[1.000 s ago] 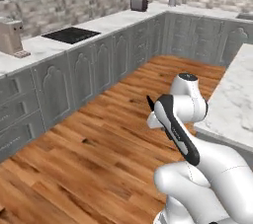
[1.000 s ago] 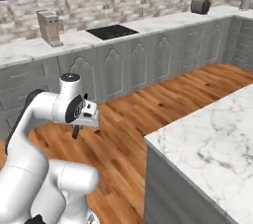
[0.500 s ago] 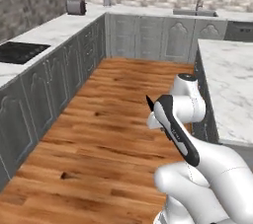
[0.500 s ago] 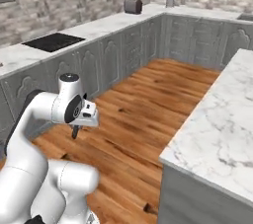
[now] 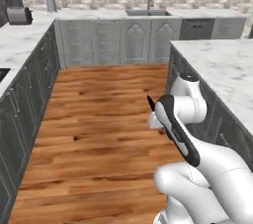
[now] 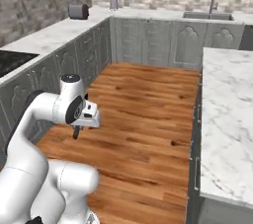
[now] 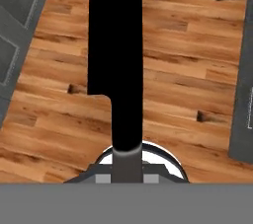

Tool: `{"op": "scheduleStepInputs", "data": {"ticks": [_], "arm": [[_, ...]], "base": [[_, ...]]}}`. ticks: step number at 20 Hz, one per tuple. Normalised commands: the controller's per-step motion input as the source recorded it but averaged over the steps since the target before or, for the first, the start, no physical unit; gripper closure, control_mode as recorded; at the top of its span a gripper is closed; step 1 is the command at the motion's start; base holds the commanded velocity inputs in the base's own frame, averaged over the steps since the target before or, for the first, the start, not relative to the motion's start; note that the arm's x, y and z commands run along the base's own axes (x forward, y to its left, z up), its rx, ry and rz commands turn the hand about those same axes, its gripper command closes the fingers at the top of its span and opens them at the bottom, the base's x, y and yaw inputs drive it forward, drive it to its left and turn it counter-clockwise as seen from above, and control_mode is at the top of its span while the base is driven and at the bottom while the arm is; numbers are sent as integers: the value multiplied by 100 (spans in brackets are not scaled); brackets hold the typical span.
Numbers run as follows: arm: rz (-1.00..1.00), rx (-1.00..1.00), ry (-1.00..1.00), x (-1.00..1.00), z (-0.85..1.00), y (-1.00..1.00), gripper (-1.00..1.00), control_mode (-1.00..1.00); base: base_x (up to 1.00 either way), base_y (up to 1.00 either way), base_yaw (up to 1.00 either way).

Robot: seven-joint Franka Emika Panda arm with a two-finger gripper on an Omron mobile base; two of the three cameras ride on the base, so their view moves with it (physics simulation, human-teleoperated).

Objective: Pick up the metallic utensils from the counter and place them in the open drawer. Make sure not to pick up any wooden utensils.

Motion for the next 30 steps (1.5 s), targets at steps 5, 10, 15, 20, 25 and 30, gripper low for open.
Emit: {"op": "scheduleStepInputs", "data": {"ticks": [5,10,15,20,25,30], "arm": [[0,0,0,0,0,0,100,100],[0,0,0,0,0,0,100,100],[0,0,0,0,0,0,100,100],[0,0,0,0,0,0,100,100],[0,0,0,0,0,0,100,100],[0,0,0,0,0,0,100,100]], "base": [[100,100,-43],[100,100,-29],[100,78,-17],[100,45,-29],[100,17,-23],[100,4,-15]]}}
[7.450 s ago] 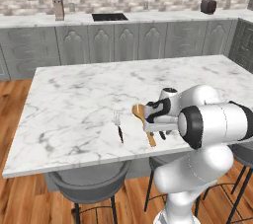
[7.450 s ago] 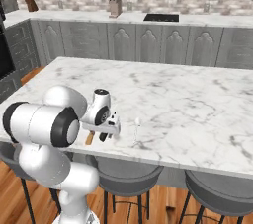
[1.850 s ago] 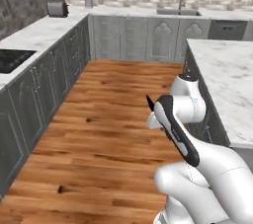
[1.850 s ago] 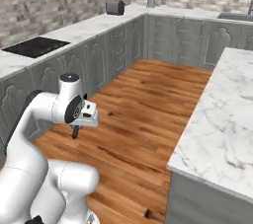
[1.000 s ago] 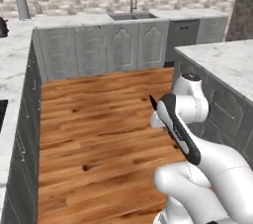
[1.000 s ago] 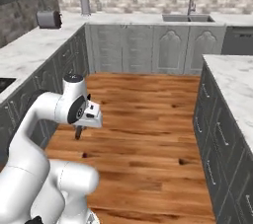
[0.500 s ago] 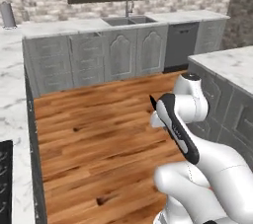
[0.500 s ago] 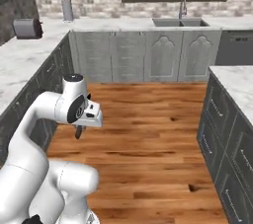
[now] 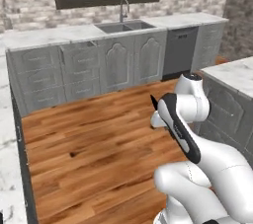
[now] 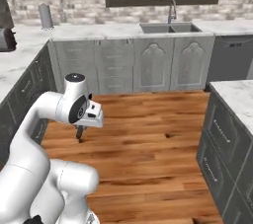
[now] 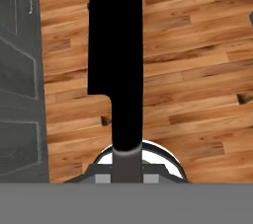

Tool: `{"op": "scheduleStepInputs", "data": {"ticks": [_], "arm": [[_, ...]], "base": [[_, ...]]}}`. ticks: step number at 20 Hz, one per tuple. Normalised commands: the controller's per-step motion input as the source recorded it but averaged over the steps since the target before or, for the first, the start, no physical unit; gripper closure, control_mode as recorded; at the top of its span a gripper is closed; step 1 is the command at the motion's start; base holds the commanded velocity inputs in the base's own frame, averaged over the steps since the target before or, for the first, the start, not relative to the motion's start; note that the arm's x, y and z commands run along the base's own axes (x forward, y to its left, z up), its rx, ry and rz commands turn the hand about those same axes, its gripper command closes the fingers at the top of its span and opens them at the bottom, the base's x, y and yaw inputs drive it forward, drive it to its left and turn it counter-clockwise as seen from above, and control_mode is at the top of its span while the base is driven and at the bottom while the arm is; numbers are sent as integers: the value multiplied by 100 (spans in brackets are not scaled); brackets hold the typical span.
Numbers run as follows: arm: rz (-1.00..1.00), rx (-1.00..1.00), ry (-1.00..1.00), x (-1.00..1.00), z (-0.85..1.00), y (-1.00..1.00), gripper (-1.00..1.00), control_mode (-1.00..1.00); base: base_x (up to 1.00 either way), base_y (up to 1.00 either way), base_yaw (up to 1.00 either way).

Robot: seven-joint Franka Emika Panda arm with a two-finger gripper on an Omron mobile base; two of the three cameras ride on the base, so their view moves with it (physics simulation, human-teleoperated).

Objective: Pick up the metallic utensils from the counter and place them in the open drawer. Make sure not to pick up any wooden utensils.

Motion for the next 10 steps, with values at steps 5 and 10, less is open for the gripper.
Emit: {"op": "scheduleStepInputs", "data": {"ticks": [5,10], "arm": [[0,0,0,0,0,0,100,100],[0,0,0,0,0,0,100,100]], "base": [[100,0,-16],[100,0,-18]]}}
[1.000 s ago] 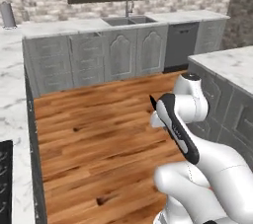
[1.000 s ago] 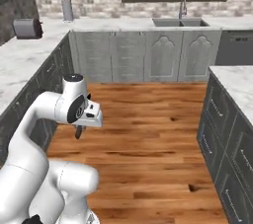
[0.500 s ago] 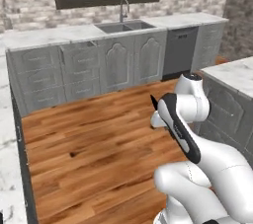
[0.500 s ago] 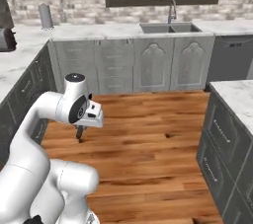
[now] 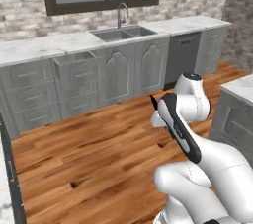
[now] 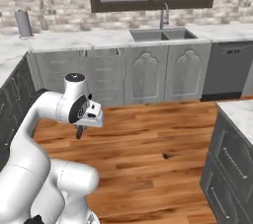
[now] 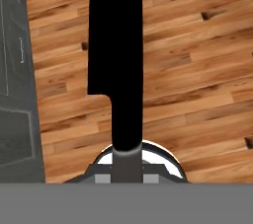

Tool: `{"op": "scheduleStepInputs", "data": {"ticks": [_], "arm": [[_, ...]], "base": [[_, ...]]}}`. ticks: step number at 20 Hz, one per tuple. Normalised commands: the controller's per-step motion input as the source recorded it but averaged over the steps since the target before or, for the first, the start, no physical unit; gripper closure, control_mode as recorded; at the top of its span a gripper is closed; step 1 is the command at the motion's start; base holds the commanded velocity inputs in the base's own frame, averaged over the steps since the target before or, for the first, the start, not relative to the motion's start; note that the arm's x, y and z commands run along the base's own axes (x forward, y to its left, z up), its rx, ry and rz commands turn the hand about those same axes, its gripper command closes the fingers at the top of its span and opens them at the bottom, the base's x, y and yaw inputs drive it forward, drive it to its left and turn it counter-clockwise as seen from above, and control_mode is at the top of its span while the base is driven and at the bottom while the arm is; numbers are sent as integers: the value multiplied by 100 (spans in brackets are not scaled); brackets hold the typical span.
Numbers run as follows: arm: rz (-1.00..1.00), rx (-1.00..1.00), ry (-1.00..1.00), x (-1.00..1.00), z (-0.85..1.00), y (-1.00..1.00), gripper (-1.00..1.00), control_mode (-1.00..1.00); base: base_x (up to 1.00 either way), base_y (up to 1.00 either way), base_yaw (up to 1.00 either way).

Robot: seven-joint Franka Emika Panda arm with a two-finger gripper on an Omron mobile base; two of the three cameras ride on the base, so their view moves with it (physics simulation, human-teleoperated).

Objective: Pick up the metallic utensils from the counter and place them in the open drawer. Make sure not to pick up any wooden utensils.

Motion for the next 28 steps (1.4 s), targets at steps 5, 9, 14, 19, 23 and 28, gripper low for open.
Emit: {"op": "scheduleStepInputs", "data": {"ticks": [5,9,14,19,23,28], "arm": [[0,0,0,0,0,0,100,100],[0,0,0,0,0,0,100,100],[0,0,0,0,0,0,100,100],[0,0,0,0,0,0,100,100],[0,0,0,0,0,0,100,100],[0,0,0,0,0,0,100,100]], "base": [[100,0,-15],[100,-6,-9],[100,-35,-1],[100,-57,0],[100,-16,5],[100,-1,14]]}}
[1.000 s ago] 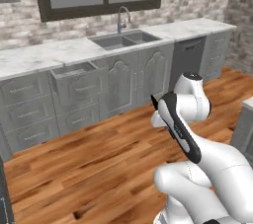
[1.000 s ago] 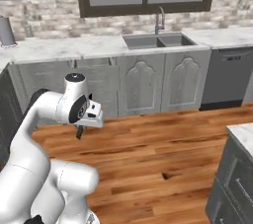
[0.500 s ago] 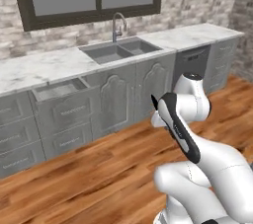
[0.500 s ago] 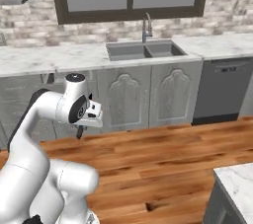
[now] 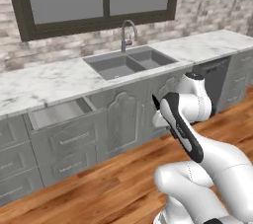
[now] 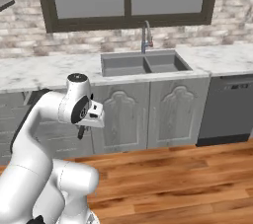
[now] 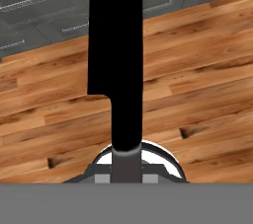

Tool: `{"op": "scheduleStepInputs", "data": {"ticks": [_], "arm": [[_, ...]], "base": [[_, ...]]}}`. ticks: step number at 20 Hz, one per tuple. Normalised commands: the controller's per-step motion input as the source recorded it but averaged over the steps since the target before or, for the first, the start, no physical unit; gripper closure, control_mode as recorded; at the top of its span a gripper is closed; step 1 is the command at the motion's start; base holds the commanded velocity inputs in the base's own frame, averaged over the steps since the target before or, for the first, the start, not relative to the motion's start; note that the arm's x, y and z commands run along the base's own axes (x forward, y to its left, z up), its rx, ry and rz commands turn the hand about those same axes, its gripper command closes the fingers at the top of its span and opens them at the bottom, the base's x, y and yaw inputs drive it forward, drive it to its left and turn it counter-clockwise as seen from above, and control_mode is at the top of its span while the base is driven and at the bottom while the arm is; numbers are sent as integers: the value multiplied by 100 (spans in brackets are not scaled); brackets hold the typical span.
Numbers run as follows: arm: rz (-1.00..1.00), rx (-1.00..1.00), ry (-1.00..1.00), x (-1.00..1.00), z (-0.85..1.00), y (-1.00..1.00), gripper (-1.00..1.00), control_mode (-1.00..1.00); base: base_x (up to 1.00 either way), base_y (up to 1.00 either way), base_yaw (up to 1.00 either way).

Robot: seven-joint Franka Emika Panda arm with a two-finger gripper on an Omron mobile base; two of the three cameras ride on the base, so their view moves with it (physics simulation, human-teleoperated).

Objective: Pick up the metallic utensils from the counter and place them in the open drawer. Make sure not to pick up any wooden utensils.

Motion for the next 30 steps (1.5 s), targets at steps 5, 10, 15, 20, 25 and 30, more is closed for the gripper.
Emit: {"op": "scheduleStepInputs", "data": {"ticks": [5,10,15,20,25,30], "arm": [[0,0,0,0,0,0,100,100],[0,0,0,0,0,0,100,100],[0,0,0,0,0,0,100,100],[0,0,0,0,0,0,100,100],[0,0,0,0,0,0,100,100],[0,0,0,0,0,0,100,100]], "base": [[100,-12,25],[100,-26,33],[100,-43,32],[70,-56,41],[6,-53,54],[-15,-26,72]]}}
